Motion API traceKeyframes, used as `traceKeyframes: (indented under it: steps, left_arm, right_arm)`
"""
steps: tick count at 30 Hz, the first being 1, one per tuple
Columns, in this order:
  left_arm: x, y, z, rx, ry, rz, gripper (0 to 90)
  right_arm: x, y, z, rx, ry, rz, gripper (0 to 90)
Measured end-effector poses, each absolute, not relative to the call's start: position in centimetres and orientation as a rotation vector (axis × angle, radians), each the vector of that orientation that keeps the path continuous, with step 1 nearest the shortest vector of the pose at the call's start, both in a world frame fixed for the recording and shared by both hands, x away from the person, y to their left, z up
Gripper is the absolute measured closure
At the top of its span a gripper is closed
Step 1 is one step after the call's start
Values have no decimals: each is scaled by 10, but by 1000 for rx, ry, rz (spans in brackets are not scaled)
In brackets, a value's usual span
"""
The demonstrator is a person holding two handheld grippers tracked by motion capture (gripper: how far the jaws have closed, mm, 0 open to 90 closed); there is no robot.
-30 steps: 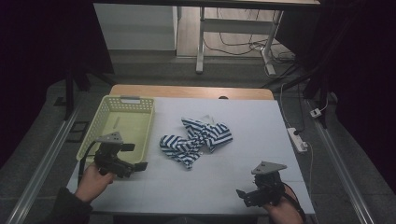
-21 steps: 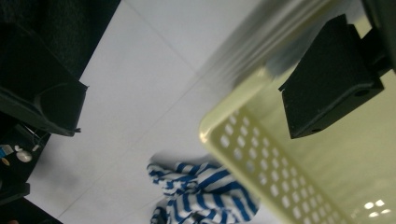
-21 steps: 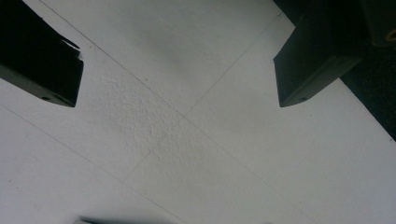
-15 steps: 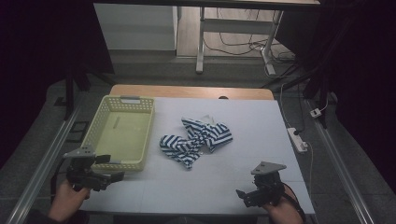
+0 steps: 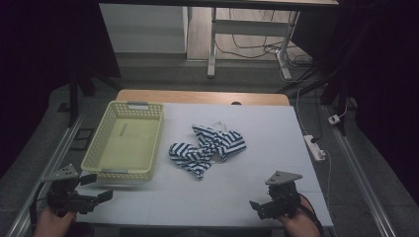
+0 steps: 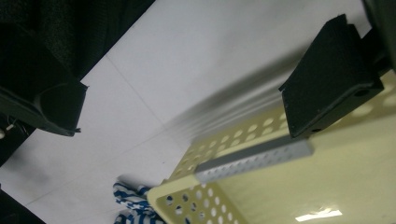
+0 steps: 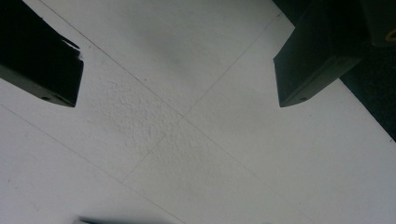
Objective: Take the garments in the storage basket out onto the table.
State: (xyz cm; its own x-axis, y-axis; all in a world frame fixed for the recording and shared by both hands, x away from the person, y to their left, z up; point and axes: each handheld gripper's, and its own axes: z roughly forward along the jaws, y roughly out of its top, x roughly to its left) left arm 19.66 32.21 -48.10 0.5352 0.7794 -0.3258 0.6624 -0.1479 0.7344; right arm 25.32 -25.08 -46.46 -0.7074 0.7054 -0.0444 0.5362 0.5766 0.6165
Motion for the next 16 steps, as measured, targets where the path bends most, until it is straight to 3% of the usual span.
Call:
traceKeyframes:
  steps: [16]
  left_arm:
    - [182,329,-483,1927,1273,220,0]
  right_arm:
    - [253,-251,-465,1019,2524,842,10]
